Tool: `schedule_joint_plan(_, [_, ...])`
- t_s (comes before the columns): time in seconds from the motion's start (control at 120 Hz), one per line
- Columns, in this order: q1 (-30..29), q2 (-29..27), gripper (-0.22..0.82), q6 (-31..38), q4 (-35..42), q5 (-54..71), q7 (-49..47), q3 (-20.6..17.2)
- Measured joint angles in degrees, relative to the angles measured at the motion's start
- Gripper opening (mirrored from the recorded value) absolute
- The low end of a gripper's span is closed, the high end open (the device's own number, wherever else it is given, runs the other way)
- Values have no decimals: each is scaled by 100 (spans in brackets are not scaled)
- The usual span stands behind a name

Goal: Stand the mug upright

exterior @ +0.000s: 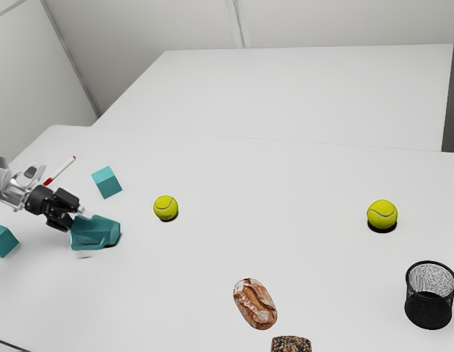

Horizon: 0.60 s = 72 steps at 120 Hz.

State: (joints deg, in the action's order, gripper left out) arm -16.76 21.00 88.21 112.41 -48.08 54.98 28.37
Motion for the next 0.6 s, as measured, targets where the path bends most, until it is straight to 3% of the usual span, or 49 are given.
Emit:
schedule_joint_plan(0.1, [-13, -4, 7, -34, 7, -83, 117, -5])
schedule_joint_plan(0.217, [-5, -8, -6, -77, 18, -177, 232, -7])
schedule_joint_plan(0.433, [31, -109, -14, -132, 38, -230, 397, -4])
schedule_joint_plan(0.6, [283, -662, -16, -99, 252, -154, 427, 7])
